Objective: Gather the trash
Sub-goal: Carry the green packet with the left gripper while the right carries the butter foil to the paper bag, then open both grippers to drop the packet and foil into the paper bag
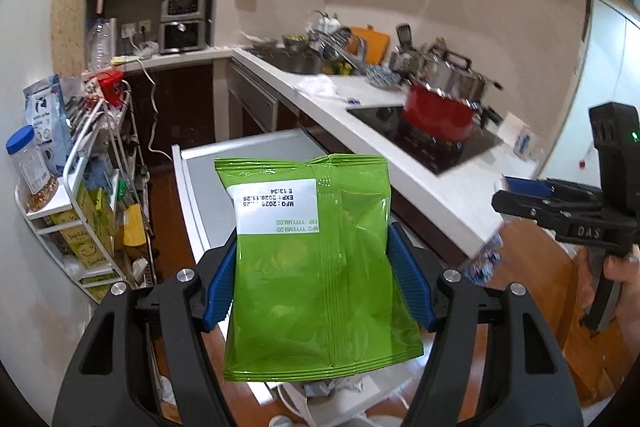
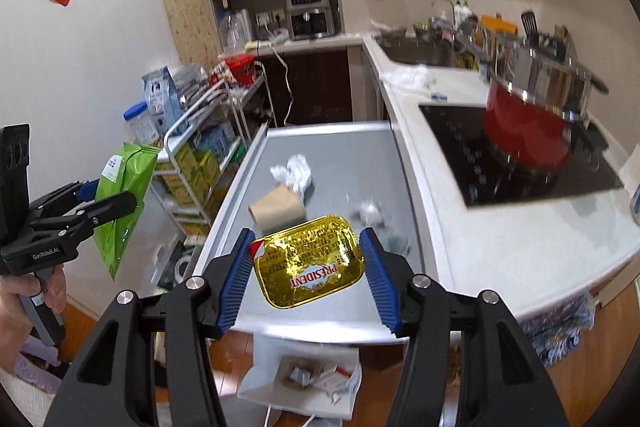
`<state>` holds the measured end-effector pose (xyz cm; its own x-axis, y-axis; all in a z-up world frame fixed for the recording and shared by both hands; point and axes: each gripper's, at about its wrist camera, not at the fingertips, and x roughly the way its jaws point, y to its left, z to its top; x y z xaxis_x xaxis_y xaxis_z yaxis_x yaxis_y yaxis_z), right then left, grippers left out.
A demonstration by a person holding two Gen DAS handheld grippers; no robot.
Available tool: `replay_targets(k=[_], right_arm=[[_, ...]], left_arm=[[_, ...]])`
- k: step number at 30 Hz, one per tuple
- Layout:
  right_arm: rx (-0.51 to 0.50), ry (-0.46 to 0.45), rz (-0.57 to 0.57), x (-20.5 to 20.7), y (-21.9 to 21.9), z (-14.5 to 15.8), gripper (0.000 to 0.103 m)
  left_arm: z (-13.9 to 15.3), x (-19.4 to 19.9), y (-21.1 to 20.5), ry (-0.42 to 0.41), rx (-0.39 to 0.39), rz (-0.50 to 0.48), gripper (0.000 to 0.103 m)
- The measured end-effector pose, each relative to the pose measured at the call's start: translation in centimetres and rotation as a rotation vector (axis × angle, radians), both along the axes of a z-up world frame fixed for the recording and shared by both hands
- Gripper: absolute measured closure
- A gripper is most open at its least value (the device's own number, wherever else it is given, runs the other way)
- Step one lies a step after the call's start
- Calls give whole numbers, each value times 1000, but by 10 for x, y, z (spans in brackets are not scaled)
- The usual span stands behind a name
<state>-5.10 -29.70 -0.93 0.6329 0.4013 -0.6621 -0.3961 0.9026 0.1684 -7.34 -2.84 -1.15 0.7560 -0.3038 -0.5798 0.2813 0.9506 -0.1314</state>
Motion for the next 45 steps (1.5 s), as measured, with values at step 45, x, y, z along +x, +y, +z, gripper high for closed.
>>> replay_targets(k=[45], right_arm=[[-108, 630, 68, 27, 33, -268, 49]], left_arm=[[-265, -6, -84, 595, 276, -315, 33]])
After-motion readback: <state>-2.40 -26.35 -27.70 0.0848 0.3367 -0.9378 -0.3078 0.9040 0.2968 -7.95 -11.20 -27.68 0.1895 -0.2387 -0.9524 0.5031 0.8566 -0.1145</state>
